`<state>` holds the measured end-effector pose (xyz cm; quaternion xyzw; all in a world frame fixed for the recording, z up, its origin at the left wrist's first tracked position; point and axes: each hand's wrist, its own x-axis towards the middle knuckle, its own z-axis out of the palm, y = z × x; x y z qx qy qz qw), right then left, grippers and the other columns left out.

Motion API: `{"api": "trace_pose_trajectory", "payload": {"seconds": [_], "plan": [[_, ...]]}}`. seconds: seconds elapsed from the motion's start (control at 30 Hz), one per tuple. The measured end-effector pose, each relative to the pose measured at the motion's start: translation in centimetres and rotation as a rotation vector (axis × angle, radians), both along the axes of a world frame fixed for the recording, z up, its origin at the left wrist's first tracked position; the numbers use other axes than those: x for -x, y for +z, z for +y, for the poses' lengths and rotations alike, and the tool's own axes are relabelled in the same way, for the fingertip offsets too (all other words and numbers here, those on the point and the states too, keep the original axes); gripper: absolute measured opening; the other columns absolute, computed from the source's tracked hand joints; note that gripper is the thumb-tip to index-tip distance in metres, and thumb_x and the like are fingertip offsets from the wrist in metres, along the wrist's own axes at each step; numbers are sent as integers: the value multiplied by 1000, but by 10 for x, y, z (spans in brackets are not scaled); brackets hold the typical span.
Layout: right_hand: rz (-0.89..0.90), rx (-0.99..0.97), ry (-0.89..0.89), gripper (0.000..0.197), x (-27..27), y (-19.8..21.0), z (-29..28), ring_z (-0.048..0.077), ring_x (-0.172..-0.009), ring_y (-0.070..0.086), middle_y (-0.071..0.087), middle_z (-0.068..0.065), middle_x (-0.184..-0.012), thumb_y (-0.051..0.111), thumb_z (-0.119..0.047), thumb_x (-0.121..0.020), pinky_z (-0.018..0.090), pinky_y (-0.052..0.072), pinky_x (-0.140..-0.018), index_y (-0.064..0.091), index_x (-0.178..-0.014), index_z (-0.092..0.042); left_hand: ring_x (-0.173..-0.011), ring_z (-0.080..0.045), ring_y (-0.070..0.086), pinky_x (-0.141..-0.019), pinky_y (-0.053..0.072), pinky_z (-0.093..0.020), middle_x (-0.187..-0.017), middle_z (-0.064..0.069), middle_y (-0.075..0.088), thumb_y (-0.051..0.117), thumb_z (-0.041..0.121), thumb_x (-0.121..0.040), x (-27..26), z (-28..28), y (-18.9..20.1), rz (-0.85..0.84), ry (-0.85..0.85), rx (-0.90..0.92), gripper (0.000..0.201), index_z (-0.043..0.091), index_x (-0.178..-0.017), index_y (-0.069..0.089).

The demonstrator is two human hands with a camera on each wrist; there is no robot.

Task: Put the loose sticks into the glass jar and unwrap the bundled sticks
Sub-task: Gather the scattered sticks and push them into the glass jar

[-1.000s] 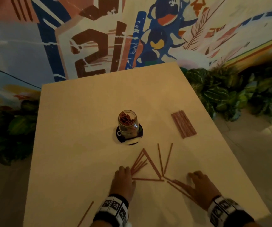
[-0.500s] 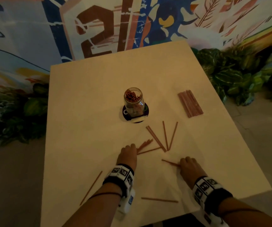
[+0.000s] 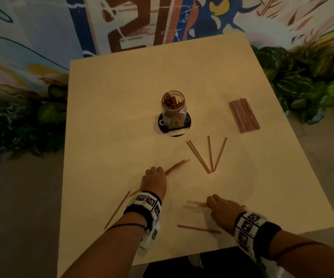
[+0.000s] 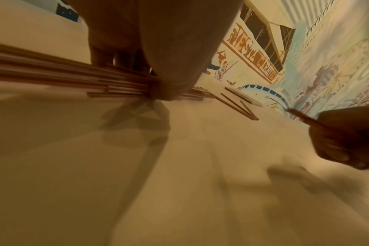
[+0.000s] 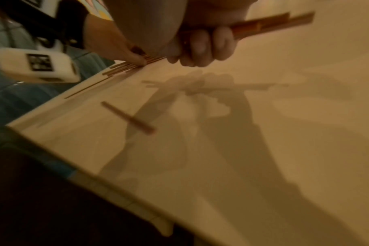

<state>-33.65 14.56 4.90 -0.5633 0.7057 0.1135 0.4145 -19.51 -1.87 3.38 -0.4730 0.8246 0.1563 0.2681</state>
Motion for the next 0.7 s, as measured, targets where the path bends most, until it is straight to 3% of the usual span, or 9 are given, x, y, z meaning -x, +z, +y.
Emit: {"api": "trace_pose_trajectory", "payload": {"seconds": [0.1, 0.17, 0.27, 0.33, 0.4, 0.53, 0.57, 0.63, 0.7], "plan": [[-45, -36, 151, 37, -26, 3, 8, 32, -106, 55, 45, 9, -125, 40, -30, -92, 41, 46, -85, 39, -125, -14, -124, -32, 41, -100, 39, -39, -135, -17, 42, 32, 2, -94, -5, -1, -1, 12, -21, 16, 36, 3, -131, 35], [-39, -54, 231, 40, -33, -6, 10, 34, -106, 54, 42, 10, -128, 41, -31, -92, 44, 47, -87, 39, -128, -12, -123, -32, 42, -100, 39, -38, -135, -17, 43, 32, 1, -94, -8, -3, -2, 22, -37, 22, 37, 1, -130, 35], [-29, 7, 323, 28, -36, -12, 11, 34, -91, 61, 54, 13, -115, 51, -25, -87, 40, 50, -76, 54, -110, -9, -123, -32, 41, -100, 39, -38, -134, -18, 42, 30, 1, -95, -12, -7, 0, 42, -30, 13, 36, 1, -129, 38], [31, -74, 341, 24, -37, -15, 12, 13, -61, 63, 64, -3, -81, 73, -35, -60, 23, 50, -52, 65, -78, -22, -123, -32, 40, -100, 38, -38, -134, -18, 42, 31, 5, -96, -13, -12, -2, 67, 9, -14, 34, 1, -129, 39], [99, -48, 283, 30, -40, -23, 10, 3, -49, 58, 62, -10, -65, 76, -40, -41, 14, 44, -42, 64, -66, -29, -122, -33, 41, -101, 37, -39, -134, -18, 42, 35, 11, -96, -14, -23, -1, 109, 84, -38, 34, 1, -128, 39], [70, 127, 235, 21, -49, -19, 5, 12, -59, 63, 63, -4, -73, 64, -31, -59, 21, 49, -49, 64, -78, -22, -114, -38, 53, -93, 44, -42, -127, -22, 53, 37, 19, -96, -22, -44, 14, 231, 273, -97, 39, 2, -131, 36], [5, 140, 187, 18, -48, -10, -1, 18, -71, 64, 63, 1, -83, 55, -25, -71, 26, 52, -58, 61, -87, -18, -110, -39, 56, -89, 46, -42, -124, -22, 56, 35, 21, -97, -26, -48, 18, 245, 300, -113, 38, 2, -130, 35], [-76, 72, 16, 23, -43, 4, -15, 28, -102, 56, 57, 12, -112, 38, -15, -89, 34, 44, -82, 48, -109, -11, -104, -39, 59, -86, 48, -42, -121, -23, 59, 32, 23, -97, -41, -52, 25, 263, 339, -130, 35, 3, -126, 37], [-126, 34, -229, 19, -30, 11, -30, 29, -105, 56, 58, 14, -115, 34, -21, -94, 31, 39, -78, 39, -111, -13, -102, -38, 60, -85, 50, -41, -118, -22, 61, 31, 26, -98, -62, -51, 28, 272, 377, -124, 34, 5, -121, 42]]}}
